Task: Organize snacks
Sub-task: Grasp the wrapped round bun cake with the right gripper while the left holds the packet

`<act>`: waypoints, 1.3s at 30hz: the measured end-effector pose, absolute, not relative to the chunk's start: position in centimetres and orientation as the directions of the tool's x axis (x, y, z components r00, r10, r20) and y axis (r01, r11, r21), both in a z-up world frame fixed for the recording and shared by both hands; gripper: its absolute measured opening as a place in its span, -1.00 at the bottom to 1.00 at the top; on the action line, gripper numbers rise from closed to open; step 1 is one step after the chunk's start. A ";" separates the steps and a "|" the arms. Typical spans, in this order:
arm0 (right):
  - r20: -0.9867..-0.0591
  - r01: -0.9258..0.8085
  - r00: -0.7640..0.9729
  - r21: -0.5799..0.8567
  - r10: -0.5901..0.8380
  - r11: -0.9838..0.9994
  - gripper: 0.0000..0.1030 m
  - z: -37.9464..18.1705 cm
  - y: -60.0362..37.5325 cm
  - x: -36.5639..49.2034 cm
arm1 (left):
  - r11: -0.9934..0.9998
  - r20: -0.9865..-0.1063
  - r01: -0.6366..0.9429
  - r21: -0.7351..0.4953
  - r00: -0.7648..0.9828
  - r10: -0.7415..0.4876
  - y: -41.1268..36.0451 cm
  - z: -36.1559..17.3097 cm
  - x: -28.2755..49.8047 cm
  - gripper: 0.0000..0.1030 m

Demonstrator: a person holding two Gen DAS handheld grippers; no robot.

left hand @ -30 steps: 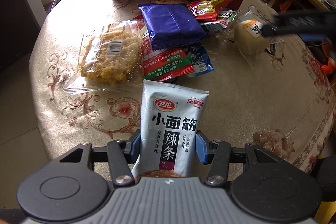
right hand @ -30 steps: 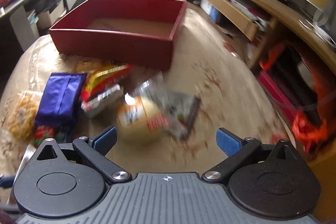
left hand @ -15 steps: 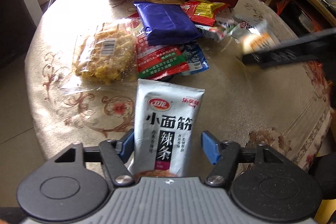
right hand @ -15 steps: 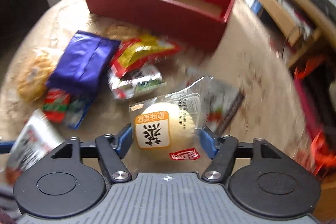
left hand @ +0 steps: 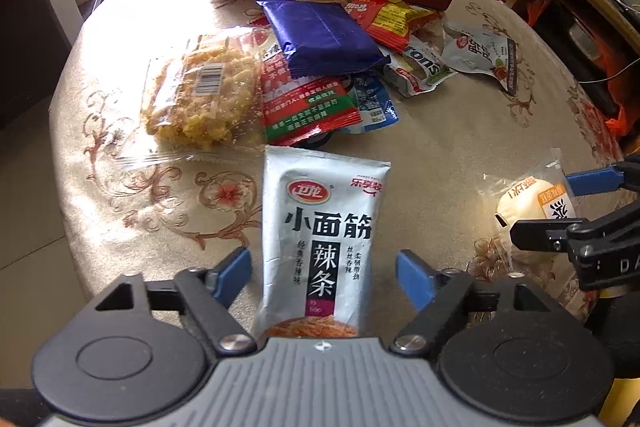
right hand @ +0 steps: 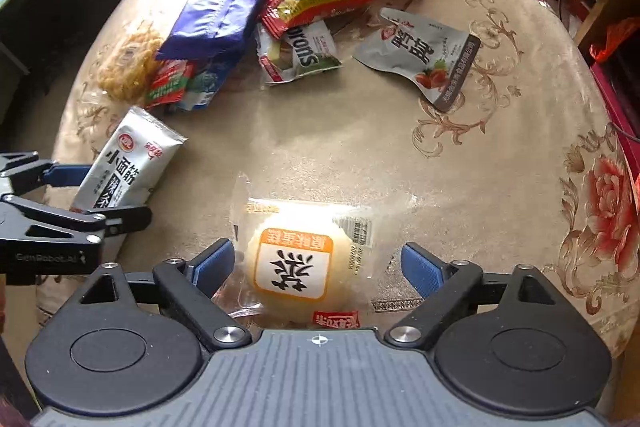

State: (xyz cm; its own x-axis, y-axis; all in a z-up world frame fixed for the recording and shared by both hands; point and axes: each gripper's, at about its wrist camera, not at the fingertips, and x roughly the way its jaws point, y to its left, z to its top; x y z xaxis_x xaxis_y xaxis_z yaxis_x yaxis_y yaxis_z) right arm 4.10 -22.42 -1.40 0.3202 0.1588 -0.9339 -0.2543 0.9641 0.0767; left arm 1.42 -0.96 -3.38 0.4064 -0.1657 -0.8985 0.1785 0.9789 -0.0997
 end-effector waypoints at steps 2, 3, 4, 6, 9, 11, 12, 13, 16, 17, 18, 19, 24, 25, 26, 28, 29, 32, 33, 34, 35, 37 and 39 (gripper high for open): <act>-0.932 -0.298 0.336 0.034 0.138 0.954 0.82 -1.1 -21.7 3.9 | 0.982 -0.900 0.175 -0.073 0.413 -0.140 -1.0 -3.4 1.5 0.52; -0.926 -0.330 0.358 -0.006 0.119 0.944 0.82 -0.8 -21.2 3.7 | 0.983 -0.900 0.171 -0.074 0.412 -0.139 -0.8 -3.4 1.6 0.54; -0.919 -0.362 0.379 -0.043 0.105 0.931 0.82 -0.5 -20.9 3.3 | 0.982 -0.903 0.165 -0.088 0.404 -0.149 -0.5 -3.5 1.6 0.57; -0.912 -0.466 0.397 -0.100 0.106 0.879 0.88 0.1 -20.1 2.7 | 0.980 -0.901 0.156 -0.122 0.398 -0.175 0.0 -3.7 1.7 0.70; -0.917 -0.561 0.385 -0.145 0.102 0.815 0.97 -0.1 -19.2 2.9 | 0.983 -0.903 0.159 -0.089 0.403 -0.147 -0.7 -4.0 2.0 0.75; -0.929 -0.544 0.354 -0.109 0.111 0.832 0.92 -1.1 -19.5 3.8 | 0.985 -0.907 0.167 -0.052 0.405 -0.117 -1.5 -4.2 2.2 0.76; -0.934 -0.528 0.341 -0.092 0.111 0.844 0.91 -1.7 -19.7 4.2 | 0.984 -0.908 0.176 -0.033 0.405 -0.103 -1.9 -4.3 2.3 0.75; -0.937 -0.526 0.332 -0.089 0.108 0.846 0.91 -2.0 -19.8 4.3 | 0.983 -0.910 0.182 -0.017 0.403 -0.091 -2.2 -4.4 2.3 0.75; -0.933 -0.531 0.337 -0.075 0.128 0.844 0.75 -1.8 -20.0 3.7 | 0.983 -0.911 0.185 0.003 0.407 -0.074 -2.6 -4.3 2.3 0.62; -0.935 -0.509 0.329 -0.058 0.132 0.859 0.68 -1.9 -20.3 3.6 | 0.983 -0.908 0.184 0.007 0.414 -0.071 -2.6 -4.1 2.2 0.42; -0.935 -0.490 0.328 -0.045 0.136 0.871 0.66 -1.9 -20.5 3.5 | 0.982 -0.905 0.189 0.003 0.418 -0.078 -2.6 -3.8 2.1 0.20; -0.932 -0.481 0.335 -0.044 0.137 0.875 0.60 -1.8 -20.6 3.2 | 0.981 -0.905 0.192 -0.011 0.414 -0.091 -2.6 -3.6 2.1 0.11; -0.916 -0.398 0.365 0.006 0.164 0.917 0.30 -1.0 -21.4 1.8 | 0.982 -0.907 0.186 -0.012 0.412 -0.089 -2.6 -3.3 1.8 -0.08; -0.916 -0.386 0.366 0.011 0.164 0.922 0.30 -0.9 -21.6 1.7 | 0.983 -0.908 0.185 -0.009 0.410 -0.086 -2.7 -3.4 1.8 -0.08; -0.918 -0.384 0.364 0.007 0.158 0.923 0.36 -1.1 -21.5 1.8 | 0.984 -0.908 0.180 -0.012 0.409 -0.086 -2.7 -3.4 1.9 -0.04; -0.917 -0.379 0.374 -0.015 0.139 0.925 0.47 -1.3 -21.0 1.9 | 0.985 -0.909 0.170 -0.023 0.406 -0.092 -2.9 -3.5 2.2 0.12; -0.918 -0.389 0.377 -0.033 0.127 0.920 0.53 -1.4 -20.6 1.9 | 0.985 -0.909 0.171 -0.020 0.408 -0.089 -3.2 -3.7 2.3 0.27; -0.919 -0.379 0.384 -0.064 0.094 0.923 0.71 -1.9 -19.7 2.6 | 0.982 -0.900 0.176 0.069 0.435 -0.014 -4.1 -4.5 2.9 0.96; -0.922 -0.374 0.375 -0.058 0.094 0.926 0.71 -2.2 -19.6 3.0 | 0.985 -0.902 0.162 0.056 0.431 -0.019 -3.7 -4.8 3.2 0.97; -0.922 -0.370 0.374 -0.046 0.103 0.928 0.70 -2.3 -19.6 3.3 | 0.991 -0.912 0.133 0.004 0.407 -0.051 -3.0 -4.9 3.7 0.97; -0.921 -0.366 0.375 -0.041 0.107 0.930 0.62 -2.4 -19.6 3.5 | 0.993 -0.910 0.118 -0.004 0.411 -0.053 -2.7 -4.6 3.8 0.83; -0.922 -0.365 0.369 -0.028 0.117 0.931 0.50 -2.4 -19.7 3.4 | 0.991 -0.907 0.134 -0.001 0.416 -0.057 -2.6 -4.1 3.3 0.53; -0.917 -0.367 0.378 -0.023 0.126 0.930 0.40 -2.0 -19.9 3.1 | 0.988 -0.904 0.152 -0.001 0.423 -0.066 -2.5 -3.6 2.4 0.03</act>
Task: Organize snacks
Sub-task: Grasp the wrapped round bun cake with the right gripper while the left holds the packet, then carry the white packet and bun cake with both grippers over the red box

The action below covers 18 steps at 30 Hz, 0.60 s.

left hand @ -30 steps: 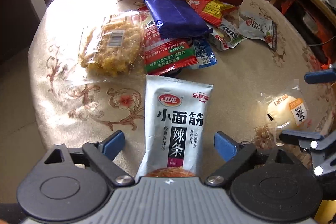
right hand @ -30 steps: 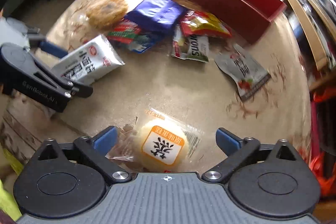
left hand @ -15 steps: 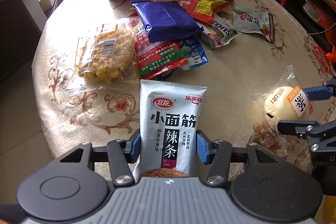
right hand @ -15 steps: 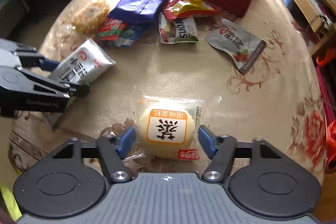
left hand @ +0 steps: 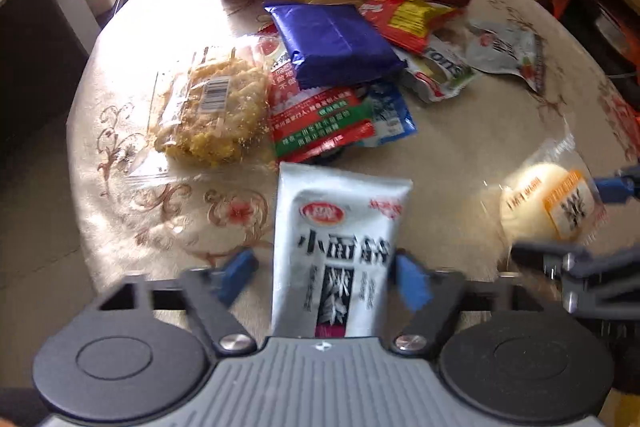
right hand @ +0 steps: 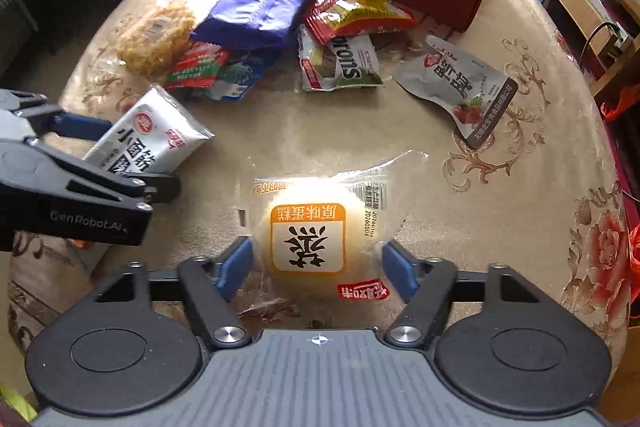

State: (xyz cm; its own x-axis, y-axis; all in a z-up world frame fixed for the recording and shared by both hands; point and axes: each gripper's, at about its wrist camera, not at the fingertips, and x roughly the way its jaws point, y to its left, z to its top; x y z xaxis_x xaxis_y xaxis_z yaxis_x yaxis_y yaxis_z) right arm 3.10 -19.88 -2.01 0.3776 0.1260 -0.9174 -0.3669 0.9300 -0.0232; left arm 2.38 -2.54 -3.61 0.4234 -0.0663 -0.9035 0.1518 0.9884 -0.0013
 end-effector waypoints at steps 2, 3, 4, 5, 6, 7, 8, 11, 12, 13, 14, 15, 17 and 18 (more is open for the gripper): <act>-0.914 -0.357 0.382 -0.009 0.137 0.934 0.35 -1.7 -20.2 2.9 | 0.989 -0.907 0.149 -0.016 0.414 -0.077 -2.4 -3.3 2.0 -0.11; -0.914 -0.352 0.383 -0.007 0.137 0.936 0.35 -1.6 -20.4 2.8 | 0.990 -0.908 0.142 -0.017 0.412 -0.075 -2.4 -3.2 2.0 -0.13; -0.913 -0.346 0.386 -0.009 0.133 0.938 0.34 -1.5 -20.5 2.7 | 0.990 -0.909 0.138 -0.017 0.412 -0.072 -2.4 -3.2 1.9 -0.15; -0.913 -0.342 0.388 -0.011 0.130 0.940 0.34 -1.5 -20.6 2.7 | 0.991 -0.909 0.131 -0.017 0.410 -0.070 -2.4 -3.1 1.9 -0.19; -0.912 -0.341 0.389 -0.011 0.130 0.940 0.33 -1.5 -20.6 2.6 | 0.992 -0.910 0.121 -0.024 0.409 -0.072 -2.3 -2.9 1.9 -0.23; -0.910 -0.338 0.394 -0.009 0.133 0.941 0.33 -1.3 -20.6 2.6 | 0.993 -0.909 0.112 -0.034 0.409 -0.077 -2.3 -2.8 1.9 -0.24; -0.906 -0.336 0.400 -0.006 0.137 0.942 0.33 -1.1 -20.6 2.6 | 0.994 -0.908 0.105 -0.042 0.412 -0.082 -2.2 -2.5 1.9 -0.26; -0.891 -0.327 0.429 -0.001 0.148 0.945 0.33 -0.3 -20.7 2.4 | 0.995 -0.899 0.095 -0.036 0.433 -0.074 -1.9 -1.6 1.5 -0.28; -0.887 -0.323 0.438 -0.003 0.147 0.946 0.33 0.0 -20.8 2.3 | 0.995 -0.896 0.092 -0.038 0.438 -0.075 -1.9 -1.2 1.4 -0.28; -0.883 -0.319 0.446 -0.002 0.148 0.948 0.33 0.2 -20.8 2.2 | 0.995 -0.894 0.088 -0.042 0.442 -0.077 -1.8 -0.9 1.3 -0.28; -0.879 -0.314 0.452 0.003 0.152 0.949 0.33 0.5 -20.9 2.2 | 0.995 -0.892 0.084 -0.045 0.445 -0.078 -1.8 -0.6 1.3 -0.29; -0.876 -0.313 0.456 0.008 0.158 0.950 0.33 0.6 -21.0 2.2 | 0.995 -0.889 0.086 -0.048 0.451 -0.082 -1.9 -0.3 1.4 -0.30; -0.869 -0.311 0.467 0.013 0.165 0.950 0.33 1.1 -21.0 2.2 | 0.993 -0.881 0.106 -0.046 0.465 -0.090 -2.4 0.4 1.7 -0.30; -0.864 -0.307 0.474 0.017 0.169 0.952 0.33 1.3 -21.1 2.2 | 0.993 -0.877 0.112 -0.046 0.470 -0.094 -2.5 0.7 1.9 -0.30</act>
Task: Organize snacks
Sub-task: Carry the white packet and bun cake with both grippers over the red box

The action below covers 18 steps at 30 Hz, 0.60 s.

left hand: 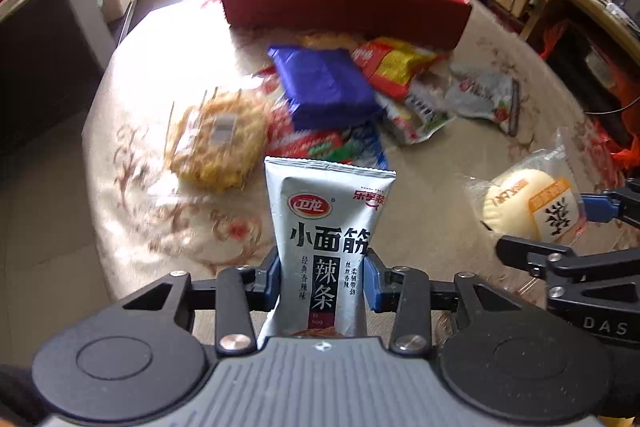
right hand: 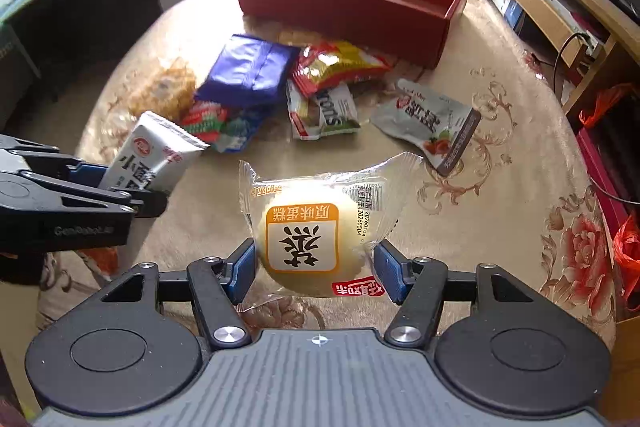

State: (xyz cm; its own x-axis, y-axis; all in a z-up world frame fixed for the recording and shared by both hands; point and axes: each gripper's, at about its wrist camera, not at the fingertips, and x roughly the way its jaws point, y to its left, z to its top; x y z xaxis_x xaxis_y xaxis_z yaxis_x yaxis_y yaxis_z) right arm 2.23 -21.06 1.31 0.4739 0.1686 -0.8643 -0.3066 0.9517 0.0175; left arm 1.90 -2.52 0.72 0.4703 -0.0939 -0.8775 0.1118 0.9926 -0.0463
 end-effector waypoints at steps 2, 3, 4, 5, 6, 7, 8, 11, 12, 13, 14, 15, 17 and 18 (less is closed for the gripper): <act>-0.854 -0.291 0.491 0.026 0.173 0.956 0.33 1.8 -21.2 2.5 | 0.991 -0.870 0.122 -0.063 0.480 -0.115 -2.9 1.3 2.6 -0.30; -0.850 -0.284 0.497 0.030 0.174 0.958 0.33 2.0 -21.3 2.8 | 0.989 -0.865 0.126 -0.073 0.486 -0.126 -2.9 1.7 2.9 -0.30; -0.848 -0.276 0.500 0.036 0.175 0.961 0.33 2.1 -21.3 3.1 | 0.988 -0.860 0.130 -0.081 0.492 -0.135 -3.0 2.0 3.3 -0.30; -0.848 -0.270 0.499 0.040 0.175 0.962 0.33 2.1 -21.3 3.4 | 0.987 -0.856 0.134 -0.087 0.498 -0.143 -3.1 2.3 3.7 -0.30; -0.849 -0.266 0.499 0.040 0.173 0.963 0.33 2.1 -21.2 3.7 | 0.986 -0.851 0.137 -0.095 0.503 -0.152 -3.3 2.5 4.1 -0.30; -0.848 -0.263 0.501 0.038 0.170 0.964 0.33 2.1 -21.1 4.0 | 0.985 -0.847 0.138 -0.105 0.507 -0.161 -3.3 2.7 4.6 -0.30; -0.846 -0.258 0.506 0.035 0.166 0.966 0.33 2.3 -21.0 4.4 | 0.984 -0.845 0.137 -0.117 0.507 -0.171 -3.3 2.9 5.0 -0.30; -0.837 -0.234 0.522 0.046 0.165 0.971 0.33 2.8 -21.1 5.4 | 0.980 -0.832 0.145 -0.136 0.520 -0.192 -3.4 3.8 6.3 -0.30; -0.834 -0.224 0.526 0.055 0.168 0.973 0.33 3.0 -21.2 5.8 | 0.979 -0.826 0.149 -0.136 0.529 -0.195 -3.5 4.2 6.6 -0.30; -0.830 -0.216 0.531 0.061 0.170 0.974 0.33 3.2 -21.3 6.2 | 0.978 -0.822 0.152 -0.140 0.534 -0.201 -3.5 4.5 7.0 -0.30; -0.826 -0.208 0.538 0.064 0.169 0.976 0.33 3.4 -21.3 6.5 | 0.978 -0.817 0.154 -0.143 0.540 -0.204 -3.6 4.8 7.5 -0.30; -0.821 -0.200 0.545 0.066 0.167 0.978 0.33 3.6 -21.4 7.0 | 0.978 -0.812 0.153 -0.141 0.548 -0.203 -3.7 5.1 8.1 -0.30; -0.810 -0.181 0.563 0.072 0.163 0.981 0.33 4.1 -21.6 8.0 | 0.979 -0.803 0.149 -0.141 0.561 -0.201 -3.7 5.6 9.2 -0.30; -0.804 -0.172 0.572 0.078 0.164 0.982 0.33 4.5 -21.7 8.5 | 0.979 -0.799 0.146 -0.143 0.567 -0.201 -3.7 5.8 9.8 -0.30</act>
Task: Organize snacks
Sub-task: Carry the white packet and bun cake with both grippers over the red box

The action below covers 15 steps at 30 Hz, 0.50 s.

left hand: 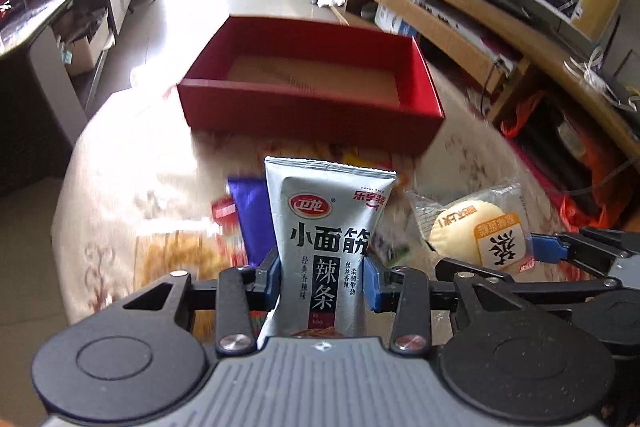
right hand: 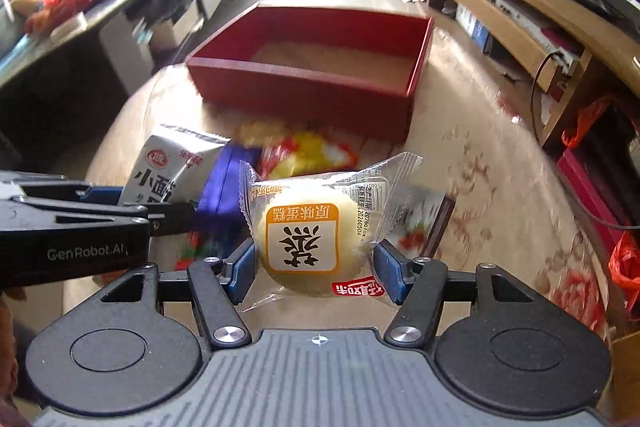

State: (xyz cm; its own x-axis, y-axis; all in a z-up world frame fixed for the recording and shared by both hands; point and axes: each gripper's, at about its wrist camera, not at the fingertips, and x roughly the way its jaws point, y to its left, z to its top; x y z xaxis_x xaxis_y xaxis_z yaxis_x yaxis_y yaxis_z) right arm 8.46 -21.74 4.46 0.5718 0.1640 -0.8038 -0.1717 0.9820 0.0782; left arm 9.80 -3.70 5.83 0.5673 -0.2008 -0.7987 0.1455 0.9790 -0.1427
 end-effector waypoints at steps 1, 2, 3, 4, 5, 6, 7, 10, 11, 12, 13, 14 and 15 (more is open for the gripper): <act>-0.797 -0.163 0.581 0.083 0.164 0.983 0.33 4.8 -21.9 9.0 | 0.979 -0.794 0.143 -0.145 0.574 -0.201 -3.7 6.1 10.4 -0.30; -0.792 -0.157 0.588 0.085 0.163 0.984 0.33 5.0 -22.0 9.4 | 0.979 -0.789 0.142 -0.147 0.580 -0.203 -3.7 6.3 10.9 -0.30; -0.787 -0.152 0.595 0.088 0.162 0.984 0.33 5.2 -22.0 10.0 | 0.979 -0.785 0.141 -0.149 0.585 -0.204 -3.8 6.5 11.5 -0.31; -0.783 -0.148 0.600 0.091 0.163 0.985 0.33 5.3 -22.0 10.4 | 0.980 -0.781 0.137 -0.147 0.591 -0.200 -3.9 6.7 12.1 -0.31; -0.780 -0.145 0.604 0.090 0.160 0.985 0.33 5.4 -22.0 10.9 | 0.980 -0.777 0.135 -0.146 0.597 -0.198 -3.9 6.9 12.7 -0.31; -0.777 -0.141 0.609 0.092 0.159 0.986 0.33 5.5 -22.1 11.5 | 0.980 -0.774 0.132 -0.149 0.601 -0.198 -3.9 7.1 13.4 -0.31; -0.775 -0.135 0.612 0.095 0.158 0.986 0.33 5.6 -22.1 12.2 | 0.980 -0.772 0.129 -0.152 0.604 -0.199 -3.9 7.2 14.0 -0.31; -0.764 -0.124 0.625 0.101 0.157 0.987 0.33 6.0 -22.3 13.9 | 0.981 -0.760 0.125 -0.148 0.620 -0.193 -3.9 7.8 15.9 -0.31; -0.760 -0.121 0.630 0.104 0.157 0.987 0.33 6.2 -22.3 14.5 | 0.982 -0.756 0.123 -0.145 0.626 -0.190 -3.8 8.0 16.7 -0.31; -0.757 -0.118 0.634 0.106 0.157 0.987 0.33 6.3 -22.4 15.1 | 0.982 -0.752 0.121 -0.144 0.632 -0.187 -3.8 8.2 17.3 -0.32; -0.754 -0.114 0.637 0.110 0.158 0.987 0.33 6.5 -22.4 15.7 | 0.983 -0.748 0.118 -0.143 0.638 -0.185 -3.8 8.4 18.0 -0.32; -0.750 -0.111 0.642 0.115 0.159 0.987 0.33 6.6 -22.4 16.4 | 0.983 -0.742 0.115 -0.143 0.644 -0.184 -3.8 8.7 18.7 -0.32; -0.746 -0.109 0.647 0.118 0.161 0.987 0.33 6.8 -22.4 17.0 | 0.983 -0.737 0.112 -0.145 0.651 -0.183 -3.8 8.9 19.4 -0.32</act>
